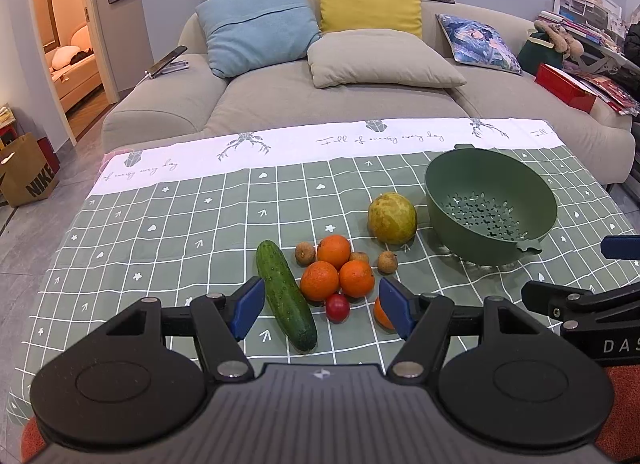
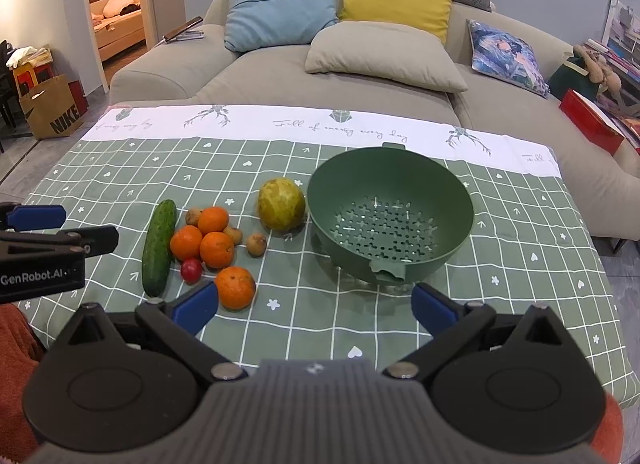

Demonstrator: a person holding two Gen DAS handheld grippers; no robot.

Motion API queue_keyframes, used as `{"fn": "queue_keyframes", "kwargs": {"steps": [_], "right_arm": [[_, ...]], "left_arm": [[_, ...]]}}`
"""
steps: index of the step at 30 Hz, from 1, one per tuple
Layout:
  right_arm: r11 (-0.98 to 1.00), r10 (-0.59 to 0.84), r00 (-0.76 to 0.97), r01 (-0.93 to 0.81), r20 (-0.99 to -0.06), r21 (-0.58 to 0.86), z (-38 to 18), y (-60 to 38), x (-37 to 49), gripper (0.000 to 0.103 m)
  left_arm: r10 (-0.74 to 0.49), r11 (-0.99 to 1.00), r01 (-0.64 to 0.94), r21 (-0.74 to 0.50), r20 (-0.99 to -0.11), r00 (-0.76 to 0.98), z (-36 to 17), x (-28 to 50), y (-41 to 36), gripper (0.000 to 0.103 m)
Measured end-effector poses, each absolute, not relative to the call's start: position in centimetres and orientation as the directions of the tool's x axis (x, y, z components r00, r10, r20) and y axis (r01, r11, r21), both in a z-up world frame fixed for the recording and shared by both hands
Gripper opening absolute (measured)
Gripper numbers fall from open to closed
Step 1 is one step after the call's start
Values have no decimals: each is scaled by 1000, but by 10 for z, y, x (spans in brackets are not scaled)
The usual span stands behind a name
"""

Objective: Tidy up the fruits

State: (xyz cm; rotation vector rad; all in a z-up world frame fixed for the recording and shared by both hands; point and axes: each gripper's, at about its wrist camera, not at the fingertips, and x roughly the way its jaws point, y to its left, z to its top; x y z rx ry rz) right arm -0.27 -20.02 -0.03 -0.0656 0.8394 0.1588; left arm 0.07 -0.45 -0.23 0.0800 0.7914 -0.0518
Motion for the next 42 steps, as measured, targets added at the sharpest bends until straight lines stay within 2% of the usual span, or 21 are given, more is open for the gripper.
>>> {"fn": "queue_keyframes", "kwargs": {"steps": [42], "right_arm": [[988,109,643,-155,-758,11,-3,-205,-2,99]], "left_arm": [[-11,996,72,55,-711,703,-1,-1,-1,77]]}}
